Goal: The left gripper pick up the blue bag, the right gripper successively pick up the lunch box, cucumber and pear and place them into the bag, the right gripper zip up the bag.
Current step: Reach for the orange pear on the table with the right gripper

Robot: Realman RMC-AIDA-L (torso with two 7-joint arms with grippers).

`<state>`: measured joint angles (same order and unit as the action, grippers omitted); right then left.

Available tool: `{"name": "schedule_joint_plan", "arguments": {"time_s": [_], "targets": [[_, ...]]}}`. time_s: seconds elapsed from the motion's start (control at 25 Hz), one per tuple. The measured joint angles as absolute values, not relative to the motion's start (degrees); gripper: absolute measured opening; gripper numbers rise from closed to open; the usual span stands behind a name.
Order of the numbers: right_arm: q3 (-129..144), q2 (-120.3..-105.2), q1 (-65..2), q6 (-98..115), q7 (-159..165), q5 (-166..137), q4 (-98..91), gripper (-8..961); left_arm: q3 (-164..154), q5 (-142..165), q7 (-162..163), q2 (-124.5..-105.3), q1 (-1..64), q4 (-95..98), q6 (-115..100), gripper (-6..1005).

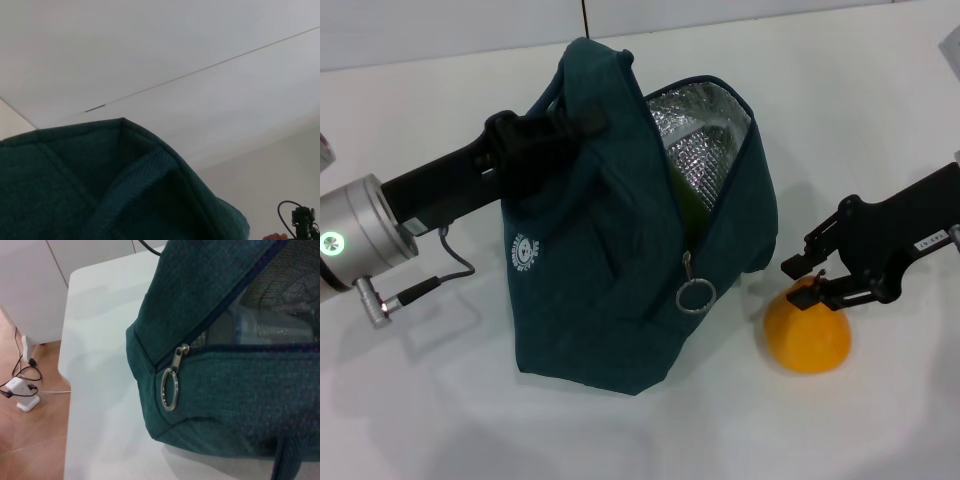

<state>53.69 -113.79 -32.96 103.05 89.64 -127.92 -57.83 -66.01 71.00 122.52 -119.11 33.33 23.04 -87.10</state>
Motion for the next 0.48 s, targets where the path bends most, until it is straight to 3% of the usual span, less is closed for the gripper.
{"name": "schedule_joint_plan", "arguments": {"time_s": [0.24, 0.48], "targets": [[53.95, -113.9, -32.96, 102.77, 90.03, -128.0, -57.84, 357, -66.0, 70.89, 122.34, -118.91, 33.13, 22.85, -87.1, 54], [54.14, -114.14, -33.32, 102.79, 90.77, -129.31, -57.84, 171, -66.0, 70.88, 122.29, -118.91, 33.11, 22.92, -87.14, 54]]}}
